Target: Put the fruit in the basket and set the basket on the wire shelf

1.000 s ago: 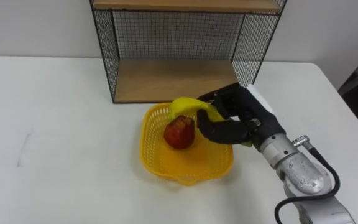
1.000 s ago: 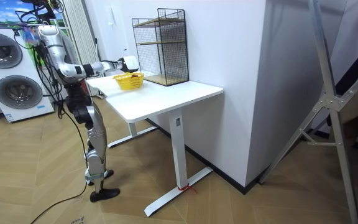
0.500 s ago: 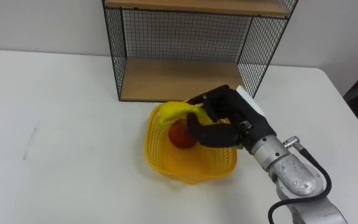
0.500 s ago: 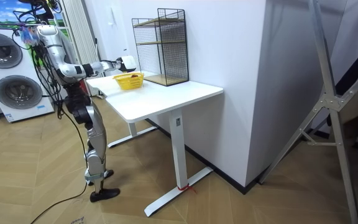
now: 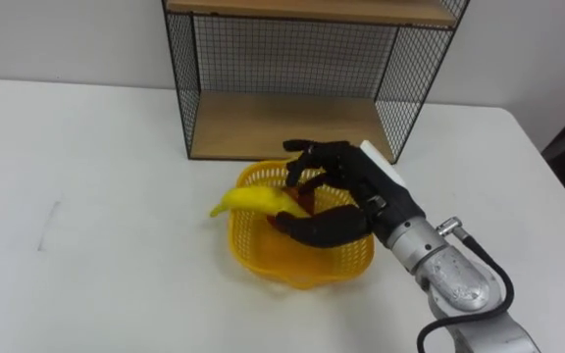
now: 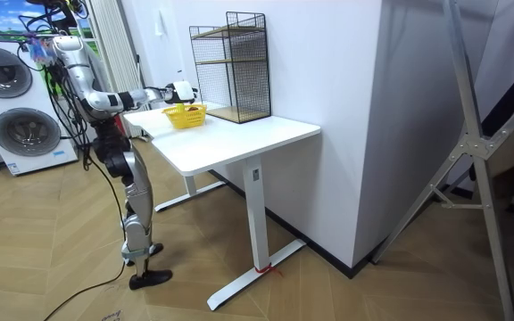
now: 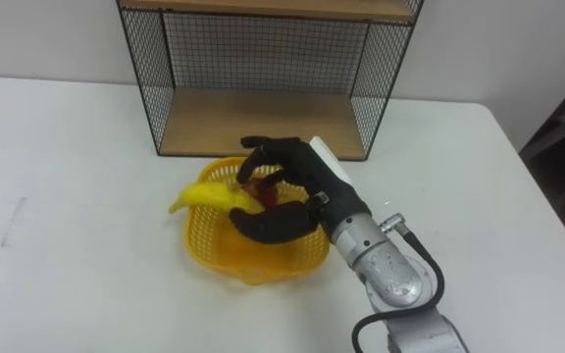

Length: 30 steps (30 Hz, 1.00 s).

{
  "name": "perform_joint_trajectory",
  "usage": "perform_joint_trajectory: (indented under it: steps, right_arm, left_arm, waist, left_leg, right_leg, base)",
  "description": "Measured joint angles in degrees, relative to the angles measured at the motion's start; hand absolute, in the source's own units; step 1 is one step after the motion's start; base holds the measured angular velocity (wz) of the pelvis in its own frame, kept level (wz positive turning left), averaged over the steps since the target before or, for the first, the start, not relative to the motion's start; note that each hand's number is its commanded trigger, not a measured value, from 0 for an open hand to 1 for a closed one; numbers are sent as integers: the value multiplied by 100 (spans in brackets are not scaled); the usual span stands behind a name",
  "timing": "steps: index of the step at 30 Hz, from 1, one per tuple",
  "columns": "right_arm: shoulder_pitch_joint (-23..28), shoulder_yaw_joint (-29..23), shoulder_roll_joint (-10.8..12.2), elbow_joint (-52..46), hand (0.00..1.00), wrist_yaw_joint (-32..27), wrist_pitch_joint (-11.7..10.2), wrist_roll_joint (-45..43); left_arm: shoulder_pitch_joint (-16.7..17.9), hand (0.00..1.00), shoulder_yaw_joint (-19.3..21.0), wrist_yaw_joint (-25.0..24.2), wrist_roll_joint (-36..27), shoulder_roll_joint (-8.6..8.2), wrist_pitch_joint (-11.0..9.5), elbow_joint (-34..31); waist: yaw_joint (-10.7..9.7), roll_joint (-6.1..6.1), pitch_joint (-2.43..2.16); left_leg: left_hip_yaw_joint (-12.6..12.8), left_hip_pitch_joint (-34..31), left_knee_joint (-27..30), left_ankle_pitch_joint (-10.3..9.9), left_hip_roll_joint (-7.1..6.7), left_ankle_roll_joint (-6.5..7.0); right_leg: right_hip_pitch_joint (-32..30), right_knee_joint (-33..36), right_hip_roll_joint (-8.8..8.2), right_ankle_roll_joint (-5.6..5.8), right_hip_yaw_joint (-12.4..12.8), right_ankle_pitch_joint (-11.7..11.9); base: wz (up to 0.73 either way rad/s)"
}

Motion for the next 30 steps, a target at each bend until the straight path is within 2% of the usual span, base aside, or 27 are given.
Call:
perform_joint_trajectory:
  steps: [8, 21, 25, 30]
  right_arm:
    - [1, -1, -5, 13, 0, -6, 0, 15]
    - [1, -20, -36, 14, 0, -10, 1, 42]
    - [1, -61, -27, 14, 0, -44, 3, 51]
    - [1, -91, -26, 14, 0, -145, 4, 74]
  left_arm:
    - [0, 0, 4, 0, -42, -2, 0, -1]
    - [9, 0, 4, 0, -41, -8, 2, -7]
    - [9, 0, 4, 0, -38, -11, 7, -9]
    - [15, 0, 3, 1, -41, -14, 11, -14]
  waist:
    - [-11, 7, 24]
    - [-48, 17, 22]
    - [-53, 35, 11]
    - [-71, 94, -43]
  left_leg:
    - [2, 20, -8, 0, -1, 0]
    - [37, 27, -11, 0, 0, 0]
    - [24, 24, -12, 0, 0, 0]
    - [41, 33, -21, 2, 0, 1]
  right_leg:
    - [21, -9, 3, 0, 1, 0]
    - [20, -8, 4, 0, 16, 0]
    - [17, -9, 4, 0, 3, 0]
    - [15, -9, 3, 0, -1, 0]
  base:
    - [0]
    - [0]
    - [0]
    - [0]
